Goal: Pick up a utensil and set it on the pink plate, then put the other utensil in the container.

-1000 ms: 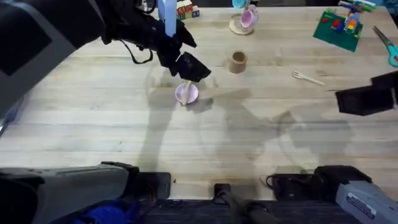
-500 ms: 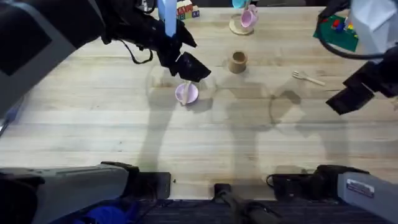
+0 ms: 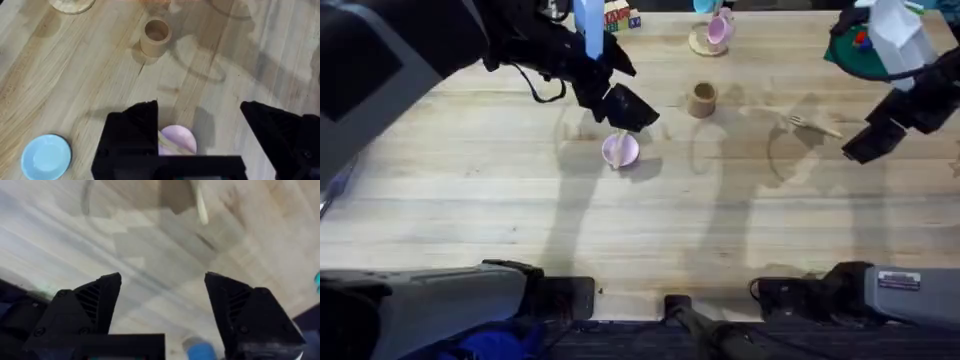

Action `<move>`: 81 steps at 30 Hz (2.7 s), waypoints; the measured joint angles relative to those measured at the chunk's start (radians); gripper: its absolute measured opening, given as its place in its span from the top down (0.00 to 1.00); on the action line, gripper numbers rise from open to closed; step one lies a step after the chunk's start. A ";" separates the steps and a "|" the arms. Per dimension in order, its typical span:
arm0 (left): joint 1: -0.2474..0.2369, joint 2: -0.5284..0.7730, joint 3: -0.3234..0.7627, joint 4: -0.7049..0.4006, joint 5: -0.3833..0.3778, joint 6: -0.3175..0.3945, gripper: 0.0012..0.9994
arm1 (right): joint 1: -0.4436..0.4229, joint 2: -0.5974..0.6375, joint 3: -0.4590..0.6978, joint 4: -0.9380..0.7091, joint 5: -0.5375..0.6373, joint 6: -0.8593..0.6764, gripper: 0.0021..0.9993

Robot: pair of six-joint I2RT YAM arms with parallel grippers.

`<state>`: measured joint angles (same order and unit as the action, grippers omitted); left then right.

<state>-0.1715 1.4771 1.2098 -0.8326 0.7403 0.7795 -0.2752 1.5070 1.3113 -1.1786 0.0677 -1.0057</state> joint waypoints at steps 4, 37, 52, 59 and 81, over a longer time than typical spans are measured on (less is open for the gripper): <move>0.000 0.000 0.000 0.000 0.000 0.000 0.01 | -0.016 0.035 0.000 0.072 -0.064 -0.072 0.00; 0.000 0.000 0.000 0.000 0.000 0.000 0.01 | -0.015 0.433 0.133 0.196 -0.121 -0.238 0.00; 0.000 0.000 0.000 0.000 0.000 0.000 0.01 | 0.020 0.521 0.222 0.174 -0.121 -0.228 0.00; 0.000 0.000 0.000 0.000 0.000 0.000 0.01 | 0.020 0.531 0.228 0.189 -0.121 -0.205 0.00; 0.000 0.000 0.000 0.000 0.000 0.000 0.01 | 0.077 0.539 0.227 0.191 -0.012 -0.058 0.00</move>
<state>-0.1715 1.4773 1.2098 -0.8329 0.7403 0.7799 -0.1986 2.0465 1.5388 -0.9875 0.0562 -1.0640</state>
